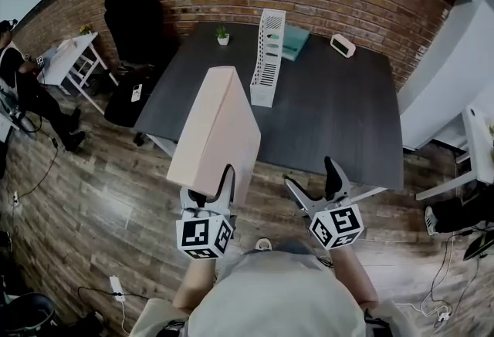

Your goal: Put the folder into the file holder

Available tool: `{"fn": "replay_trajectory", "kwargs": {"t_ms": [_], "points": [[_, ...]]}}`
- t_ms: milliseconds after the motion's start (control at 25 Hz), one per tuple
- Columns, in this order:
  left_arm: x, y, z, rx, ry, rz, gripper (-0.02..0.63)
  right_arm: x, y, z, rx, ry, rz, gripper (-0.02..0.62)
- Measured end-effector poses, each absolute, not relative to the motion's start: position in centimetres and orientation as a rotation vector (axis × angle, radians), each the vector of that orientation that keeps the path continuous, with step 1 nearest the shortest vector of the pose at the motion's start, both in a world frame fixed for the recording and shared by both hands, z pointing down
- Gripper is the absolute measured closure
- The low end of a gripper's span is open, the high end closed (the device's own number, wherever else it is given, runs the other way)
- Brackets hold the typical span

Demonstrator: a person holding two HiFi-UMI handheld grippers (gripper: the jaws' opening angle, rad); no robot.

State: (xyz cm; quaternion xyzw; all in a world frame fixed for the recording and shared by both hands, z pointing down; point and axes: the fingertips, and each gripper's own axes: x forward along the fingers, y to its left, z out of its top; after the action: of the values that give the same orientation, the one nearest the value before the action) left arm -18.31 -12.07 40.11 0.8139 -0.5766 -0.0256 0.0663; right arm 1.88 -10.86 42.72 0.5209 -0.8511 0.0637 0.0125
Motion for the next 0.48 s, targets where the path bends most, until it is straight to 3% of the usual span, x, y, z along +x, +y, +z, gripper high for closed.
{"fn": "replay_trajectory", "kwargs": {"t_ms": [480], "points": [[-17.4,-19.2,38.0,2.501,-1.738,-0.111,0.341,2.5,-16.6,44.1,1.604,-2.65,0.241,0.135]]}}
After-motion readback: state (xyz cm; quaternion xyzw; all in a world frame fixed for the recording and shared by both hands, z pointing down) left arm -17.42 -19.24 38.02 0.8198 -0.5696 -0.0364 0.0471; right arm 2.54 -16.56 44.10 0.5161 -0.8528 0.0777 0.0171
